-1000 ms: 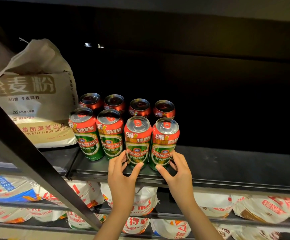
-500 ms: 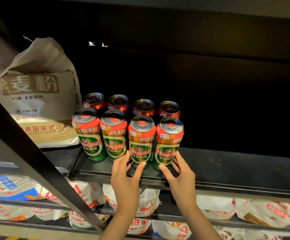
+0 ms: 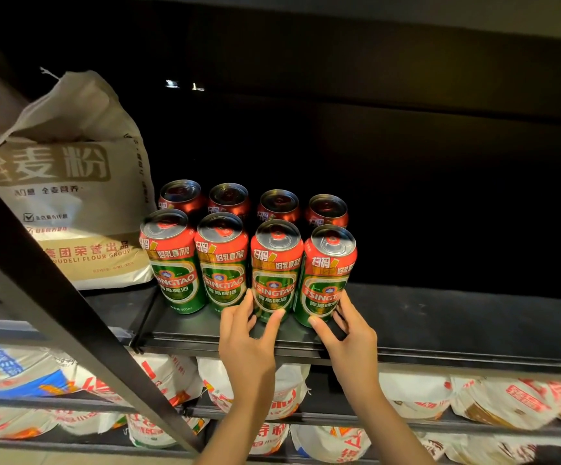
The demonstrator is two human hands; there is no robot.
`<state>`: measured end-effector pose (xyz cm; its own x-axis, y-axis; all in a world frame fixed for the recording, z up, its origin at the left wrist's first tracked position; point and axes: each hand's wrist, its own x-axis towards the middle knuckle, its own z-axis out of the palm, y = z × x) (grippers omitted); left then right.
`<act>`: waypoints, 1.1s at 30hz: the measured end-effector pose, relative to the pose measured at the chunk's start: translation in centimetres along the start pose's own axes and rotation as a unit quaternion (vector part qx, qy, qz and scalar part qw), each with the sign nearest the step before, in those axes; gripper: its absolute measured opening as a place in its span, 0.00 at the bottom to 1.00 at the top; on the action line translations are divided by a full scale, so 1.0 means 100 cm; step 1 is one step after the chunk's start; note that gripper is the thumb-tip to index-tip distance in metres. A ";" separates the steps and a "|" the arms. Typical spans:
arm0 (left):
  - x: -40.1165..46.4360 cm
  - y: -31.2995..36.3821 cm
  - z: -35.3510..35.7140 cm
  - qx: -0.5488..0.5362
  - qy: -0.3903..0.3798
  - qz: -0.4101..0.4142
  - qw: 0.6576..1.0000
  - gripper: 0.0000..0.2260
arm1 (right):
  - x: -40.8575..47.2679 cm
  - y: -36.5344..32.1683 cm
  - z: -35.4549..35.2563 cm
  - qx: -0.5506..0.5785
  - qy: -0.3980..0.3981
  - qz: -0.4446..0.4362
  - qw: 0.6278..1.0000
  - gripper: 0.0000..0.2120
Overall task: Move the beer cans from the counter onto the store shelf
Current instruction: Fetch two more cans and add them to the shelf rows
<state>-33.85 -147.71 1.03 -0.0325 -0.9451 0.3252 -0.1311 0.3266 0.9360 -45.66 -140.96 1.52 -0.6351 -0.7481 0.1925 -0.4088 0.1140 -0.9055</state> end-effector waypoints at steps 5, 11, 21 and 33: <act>-0.001 0.004 -0.002 -0.030 0.006 -0.032 0.999 0.22 | -0.003 -0.003 -0.001 -0.011 -0.001 0.001 1.000 0.33; 0.001 0.007 -0.004 -0.041 -0.006 -0.074 0.996 0.21 | -0.003 -0.006 0.000 -0.011 0.006 0.025 1.000 0.31; -0.001 0.011 -0.021 -0.024 -0.094 -0.119 0.988 0.19 | -0.007 -0.022 0.000 -0.016 0.001 0.061 0.998 0.29; -0.025 0.029 -0.054 0.287 -0.431 0.080 0.852 0.19 | -0.137 -0.027 -0.075 -0.348 -0.015 0.072 0.935 0.23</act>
<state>-28.76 -144.36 3.62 -0.7784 -0.6277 -0.0094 -0.5118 0.6260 0.5883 -40.80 -126.14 4.17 -0.7019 -0.7091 0.0677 -0.6545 0.6044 -0.4542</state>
